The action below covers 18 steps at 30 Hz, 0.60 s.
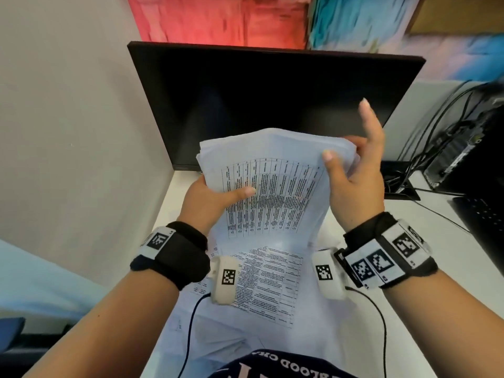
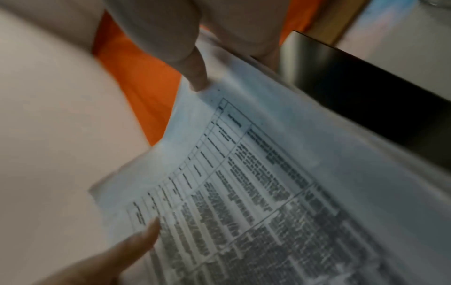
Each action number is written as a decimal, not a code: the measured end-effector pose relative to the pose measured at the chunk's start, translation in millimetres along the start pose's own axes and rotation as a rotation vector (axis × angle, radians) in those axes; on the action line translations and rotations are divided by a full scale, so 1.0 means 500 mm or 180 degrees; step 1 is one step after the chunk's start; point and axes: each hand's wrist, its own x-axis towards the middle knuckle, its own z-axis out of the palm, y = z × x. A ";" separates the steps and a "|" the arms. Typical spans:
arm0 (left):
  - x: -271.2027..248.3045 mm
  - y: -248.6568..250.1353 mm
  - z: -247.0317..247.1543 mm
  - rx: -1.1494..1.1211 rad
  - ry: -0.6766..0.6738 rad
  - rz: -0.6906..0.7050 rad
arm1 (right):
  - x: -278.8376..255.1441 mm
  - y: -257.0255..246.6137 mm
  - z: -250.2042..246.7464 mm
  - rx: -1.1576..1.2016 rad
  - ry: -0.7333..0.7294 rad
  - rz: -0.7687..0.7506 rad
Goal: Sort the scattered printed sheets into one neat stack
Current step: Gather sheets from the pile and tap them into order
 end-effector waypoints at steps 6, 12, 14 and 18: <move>0.003 -0.035 0.001 -0.0116 -0.0188 -0.0395 | 0.015 0.032 0.003 -0.0898 -0.0547 -0.0020; 0.007 -0.053 -0.001 -0.0329 -0.0255 -0.0440 | 0.018 0.034 -0.002 -0.0814 -0.0238 0.0126; 0.009 -0.058 -0.003 -0.0268 -0.0369 -0.0400 | 0.015 0.032 -0.004 -0.0719 -0.0217 0.0236; 0.012 -0.067 0.003 -0.0323 -0.0261 -0.0205 | 0.007 0.018 0.001 -0.0170 -0.0065 0.0261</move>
